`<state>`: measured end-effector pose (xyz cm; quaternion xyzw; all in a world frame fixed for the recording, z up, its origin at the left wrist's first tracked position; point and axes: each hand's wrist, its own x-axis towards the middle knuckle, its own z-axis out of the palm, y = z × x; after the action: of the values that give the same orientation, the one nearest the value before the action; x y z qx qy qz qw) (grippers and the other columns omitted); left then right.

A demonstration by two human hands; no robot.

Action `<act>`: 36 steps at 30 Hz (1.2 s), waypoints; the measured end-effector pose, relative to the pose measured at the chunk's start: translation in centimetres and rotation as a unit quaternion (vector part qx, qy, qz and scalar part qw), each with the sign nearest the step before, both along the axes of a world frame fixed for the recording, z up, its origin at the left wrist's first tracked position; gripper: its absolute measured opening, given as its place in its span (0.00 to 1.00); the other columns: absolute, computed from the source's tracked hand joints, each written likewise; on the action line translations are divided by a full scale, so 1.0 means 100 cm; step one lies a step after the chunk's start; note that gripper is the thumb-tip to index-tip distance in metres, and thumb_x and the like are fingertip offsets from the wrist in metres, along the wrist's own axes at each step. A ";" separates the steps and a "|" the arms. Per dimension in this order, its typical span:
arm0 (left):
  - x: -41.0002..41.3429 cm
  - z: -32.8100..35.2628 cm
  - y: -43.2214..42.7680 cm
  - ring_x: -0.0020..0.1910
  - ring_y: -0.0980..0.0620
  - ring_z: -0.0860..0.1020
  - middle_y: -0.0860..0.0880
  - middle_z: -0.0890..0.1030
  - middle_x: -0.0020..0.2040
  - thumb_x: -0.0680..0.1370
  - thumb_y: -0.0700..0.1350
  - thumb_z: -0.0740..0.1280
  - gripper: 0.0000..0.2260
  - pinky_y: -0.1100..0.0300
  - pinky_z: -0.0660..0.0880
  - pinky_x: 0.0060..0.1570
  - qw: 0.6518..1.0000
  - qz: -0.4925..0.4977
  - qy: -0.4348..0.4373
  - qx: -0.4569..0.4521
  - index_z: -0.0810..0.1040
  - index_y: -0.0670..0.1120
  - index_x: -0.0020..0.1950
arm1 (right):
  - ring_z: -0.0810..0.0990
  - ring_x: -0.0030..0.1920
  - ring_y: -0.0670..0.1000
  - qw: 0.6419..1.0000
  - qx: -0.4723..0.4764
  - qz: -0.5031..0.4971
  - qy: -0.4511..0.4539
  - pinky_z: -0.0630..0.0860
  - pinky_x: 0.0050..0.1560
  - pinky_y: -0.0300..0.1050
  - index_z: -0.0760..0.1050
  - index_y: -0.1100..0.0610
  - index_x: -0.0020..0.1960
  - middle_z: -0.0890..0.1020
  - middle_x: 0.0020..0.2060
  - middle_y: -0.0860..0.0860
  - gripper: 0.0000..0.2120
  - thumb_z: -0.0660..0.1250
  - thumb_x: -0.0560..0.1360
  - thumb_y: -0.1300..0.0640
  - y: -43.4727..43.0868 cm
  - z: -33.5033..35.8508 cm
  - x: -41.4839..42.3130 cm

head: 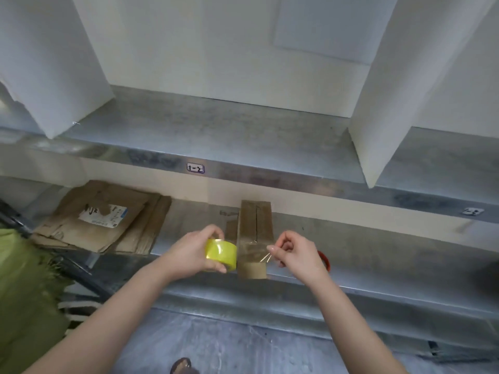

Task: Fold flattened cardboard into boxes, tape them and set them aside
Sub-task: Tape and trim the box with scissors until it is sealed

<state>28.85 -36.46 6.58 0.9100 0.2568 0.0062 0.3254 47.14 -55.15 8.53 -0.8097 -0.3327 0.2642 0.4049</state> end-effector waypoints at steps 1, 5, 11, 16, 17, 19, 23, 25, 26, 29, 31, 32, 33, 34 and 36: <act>0.000 0.002 -0.004 0.48 0.56 0.75 0.57 0.77 0.50 0.62 0.54 0.80 0.26 0.66 0.70 0.46 1.000 0.001 -0.007 -0.030 0.71 0.57 0.53 | 0.78 0.27 0.43 1.000 0.000 0.001 0.005 0.78 0.36 0.38 0.73 0.56 0.37 0.78 0.24 0.45 0.10 0.73 0.73 0.58 -0.001 0.000 0.008; -0.007 0.003 -0.005 0.48 0.62 0.76 0.62 0.78 0.49 0.63 0.58 0.78 0.22 0.66 0.72 0.48 0.998 0.006 0.005 -0.069 0.75 0.59 0.53 | 0.79 0.30 0.46 0.997 -0.003 0.008 0.082 0.82 0.45 0.52 0.74 0.57 0.38 0.80 0.25 0.47 0.09 0.73 0.73 0.59 -0.002 -0.004 0.025; 0.010 -0.001 0.011 0.51 0.57 0.72 0.55 0.70 0.51 0.62 0.62 0.77 0.28 0.63 0.68 0.56 0.998 -0.010 0.002 0.064 0.78 0.52 0.58 | 0.82 0.33 0.49 0.997 -0.015 0.006 0.072 0.81 0.47 0.50 0.75 0.57 0.37 0.82 0.28 0.51 0.10 0.74 0.73 0.56 -0.004 -0.007 0.027; 0.034 -0.004 0.010 0.53 0.48 0.77 0.52 0.74 0.56 0.63 0.63 0.76 0.30 0.55 0.75 0.51 0.984 0.012 0.040 0.171 0.76 0.52 0.61 | 0.81 0.32 0.43 1.000 -0.027 -0.004 0.007 0.75 0.39 0.39 0.76 0.56 0.39 0.83 0.29 0.48 0.09 0.72 0.74 0.53 -0.011 0.002 0.034; 0.036 -0.005 0.012 0.53 0.47 0.78 0.53 0.74 0.56 0.63 0.63 0.76 0.30 0.55 0.75 0.50 0.981 0.016 0.047 0.186 0.76 0.53 0.61 | 0.81 0.33 0.44 0.999 -0.040 0.000 -0.010 0.75 0.40 0.40 0.75 0.55 0.39 0.83 0.30 0.48 0.09 0.72 0.74 0.52 -0.009 0.000 0.037; 0.036 -0.009 0.014 0.52 0.47 0.78 0.53 0.76 0.56 0.61 0.63 0.77 0.32 0.56 0.74 0.47 0.985 0.022 0.044 0.168 0.73 0.52 0.60 | 0.82 0.35 0.47 0.998 -0.056 -0.007 -0.022 0.75 0.42 0.43 0.75 0.55 0.39 0.83 0.30 0.49 0.09 0.71 0.74 0.52 -0.004 -0.008 0.044; 0.034 -0.019 0.013 0.51 0.46 0.78 0.50 0.79 0.55 0.61 0.63 0.77 0.32 0.56 0.71 0.43 0.988 0.034 0.059 0.136 0.70 0.50 0.57 | 0.80 0.32 0.49 0.997 -0.076 0.007 -0.005 0.75 0.42 0.45 0.73 0.55 0.39 0.81 0.27 0.49 0.09 0.70 0.74 0.54 0.009 -0.025 0.056; 0.036 -0.026 0.014 0.51 0.46 0.78 0.50 0.79 0.54 0.61 0.63 0.77 0.31 0.56 0.71 0.43 0.988 0.040 0.063 0.132 0.70 0.50 0.56 | 0.76 0.29 0.47 0.997 -0.081 0.017 -0.001 0.75 0.42 0.46 0.72 0.55 0.39 0.79 0.25 0.48 0.10 0.70 0.74 0.54 0.013 -0.036 0.061; 0.038 -0.029 0.015 0.51 0.46 0.78 0.50 0.79 0.54 0.61 0.63 0.77 0.31 0.56 0.71 0.43 0.988 0.041 0.067 0.130 0.71 0.50 0.56 | 0.75 0.28 0.47 0.996 -0.083 0.013 0.006 0.74 0.42 0.46 0.72 0.55 0.39 0.79 0.24 0.48 0.10 0.70 0.74 0.53 0.015 -0.041 0.064; 0.045 -0.036 0.017 0.51 0.47 0.78 0.50 0.79 0.54 0.62 0.65 0.76 0.32 0.57 0.71 0.43 0.989 0.036 0.083 0.116 0.70 0.50 0.56 | 0.74 0.27 0.45 0.994 -0.101 0.007 0.026 0.73 0.39 0.43 0.73 0.56 0.41 0.78 0.23 0.47 0.11 0.70 0.75 0.51 0.018 -0.054 0.072; 0.047 -0.040 0.018 0.52 0.47 0.78 0.50 0.79 0.54 0.62 0.65 0.75 0.31 0.57 0.71 0.42 0.988 0.027 0.104 0.110 0.70 0.50 0.57 | 0.75 0.27 0.45 0.993 -0.112 0.007 0.026 0.72 0.38 0.41 0.73 0.56 0.41 0.78 0.23 0.47 0.10 0.70 0.75 0.52 0.021 -0.060 0.075; 0.048 -0.043 0.018 0.52 0.47 0.77 0.50 0.79 0.55 0.63 0.65 0.74 0.31 0.57 0.71 0.42 0.987 0.024 0.115 0.110 0.70 0.51 0.58 | 0.75 0.28 0.45 0.993 -0.113 0.004 0.033 0.73 0.38 0.40 0.74 0.56 0.41 0.79 0.24 0.47 0.09 0.71 0.74 0.53 0.023 -0.063 0.076; 0.048 -0.044 0.019 0.52 0.47 0.77 0.50 0.79 0.56 0.64 0.66 0.74 0.31 0.57 0.71 0.43 0.986 0.023 0.124 0.110 0.69 0.51 0.59 | 0.76 0.29 0.45 0.993 -0.113 0.001 0.040 0.73 0.39 0.40 0.73 0.56 0.40 0.79 0.25 0.47 0.09 0.71 0.74 0.54 0.024 -0.066 0.076; 0.048 -0.047 0.019 0.53 0.46 0.78 0.50 0.79 0.57 0.65 0.66 0.73 0.32 0.57 0.72 0.44 0.985 0.022 0.130 0.109 0.68 0.52 0.62 | 0.76 0.29 0.45 0.992 -0.116 0.001 0.044 0.72 0.38 0.39 0.74 0.56 0.40 0.79 0.25 0.47 0.08 0.71 0.73 0.54 0.026 -0.069 0.077; 0.046 -0.050 0.018 0.56 0.46 0.78 0.50 0.77 0.62 0.67 0.65 0.72 0.36 0.56 0.74 0.48 0.985 0.007 0.132 0.112 0.61 0.57 0.69 | 0.77 0.29 0.45 0.991 -0.126 0.006 0.047 0.72 0.37 0.39 0.75 0.57 0.41 0.81 0.26 0.48 0.08 0.71 0.73 0.55 0.030 -0.076 0.077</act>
<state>33.47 -34.70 1.53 0.9316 0.3018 -0.0833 0.1846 54.84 -52.12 0.88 -0.8390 -0.2820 0.3438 0.3137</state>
